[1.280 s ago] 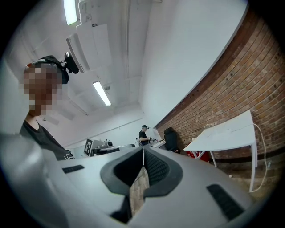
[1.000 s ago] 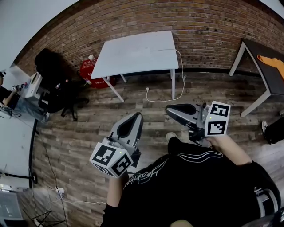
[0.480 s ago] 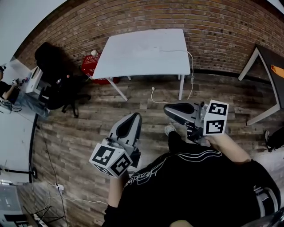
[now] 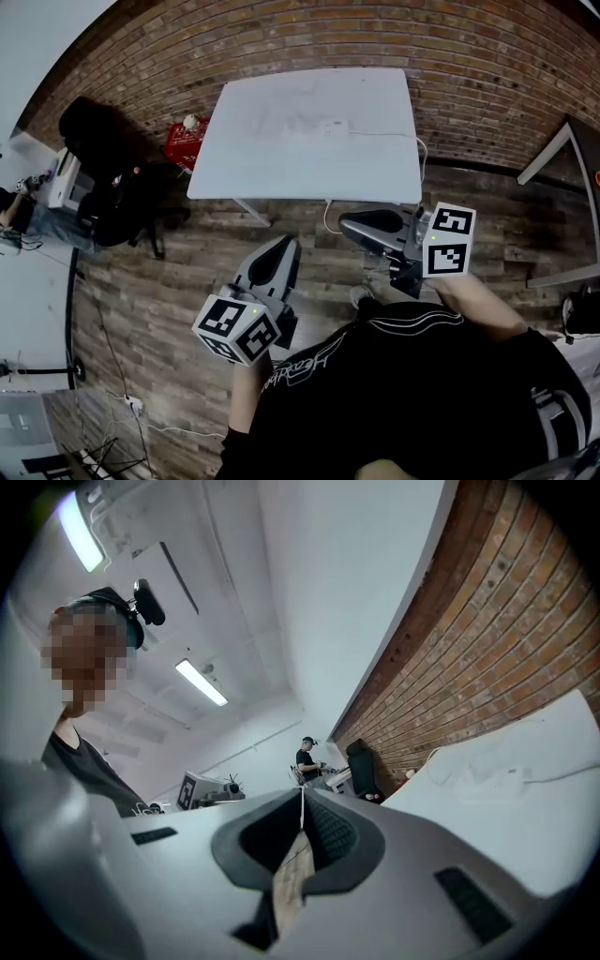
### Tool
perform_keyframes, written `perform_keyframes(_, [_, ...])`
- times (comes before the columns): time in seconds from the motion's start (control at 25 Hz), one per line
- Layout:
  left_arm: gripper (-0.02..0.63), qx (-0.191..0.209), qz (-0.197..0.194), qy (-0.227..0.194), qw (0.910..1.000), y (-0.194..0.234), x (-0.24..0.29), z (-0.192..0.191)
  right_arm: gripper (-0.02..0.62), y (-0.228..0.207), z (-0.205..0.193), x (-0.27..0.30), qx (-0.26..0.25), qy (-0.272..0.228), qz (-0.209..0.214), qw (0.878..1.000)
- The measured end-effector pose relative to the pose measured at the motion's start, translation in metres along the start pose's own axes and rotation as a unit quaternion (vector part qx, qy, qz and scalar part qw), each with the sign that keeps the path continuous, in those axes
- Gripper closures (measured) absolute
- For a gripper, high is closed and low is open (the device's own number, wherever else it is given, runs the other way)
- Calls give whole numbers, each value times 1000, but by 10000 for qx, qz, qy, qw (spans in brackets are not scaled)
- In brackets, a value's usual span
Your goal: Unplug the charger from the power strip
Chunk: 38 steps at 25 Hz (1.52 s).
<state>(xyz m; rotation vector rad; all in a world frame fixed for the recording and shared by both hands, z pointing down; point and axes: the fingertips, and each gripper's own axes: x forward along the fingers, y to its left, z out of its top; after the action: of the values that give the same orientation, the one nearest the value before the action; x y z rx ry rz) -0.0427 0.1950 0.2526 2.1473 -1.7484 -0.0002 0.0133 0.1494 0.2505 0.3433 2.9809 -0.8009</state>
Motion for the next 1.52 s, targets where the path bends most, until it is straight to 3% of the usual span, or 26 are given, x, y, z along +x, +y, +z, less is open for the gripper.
perform_keyframes(0.2, [603, 167, -24, 77, 9998, 39, 69, 38, 597, -64, 42, 14, -41, -35, 77, 10000])
perform_keyframes(0.4, [601, 291, 7, 194, 9994, 56, 119, 38, 597, -113, 62, 7, -91, -88, -110, 9999])
perform_keyframes(0.6, [601, 85, 172, 355, 9992, 87, 143, 36, 597, -147, 69, 2, 104, -164, -323, 9993])
perform_keyframes(0.84, [601, 215, 257, 517, 9981, 123, 174, 36, 597, -194, 65, 7, 94, -34, -678, 9976])
perform_keyframes(1.0, [601, 59, 293, 705, 9971, 158, 203, 30, 596, -234, 67, 10, 230, -6, -1001, 9947])
perform_keyframes(1.32, [601, -211, 407, 1272, 9908, 235, 265, 7, 595, -327, 68, 22, 30, 182, -1614, 9867])
perform_keyframes(1.52, [601, -312, 409, 1533, 9868, 266, 295, -11, 583, -387, 42, 29, -223, 676, -2084, 9754])
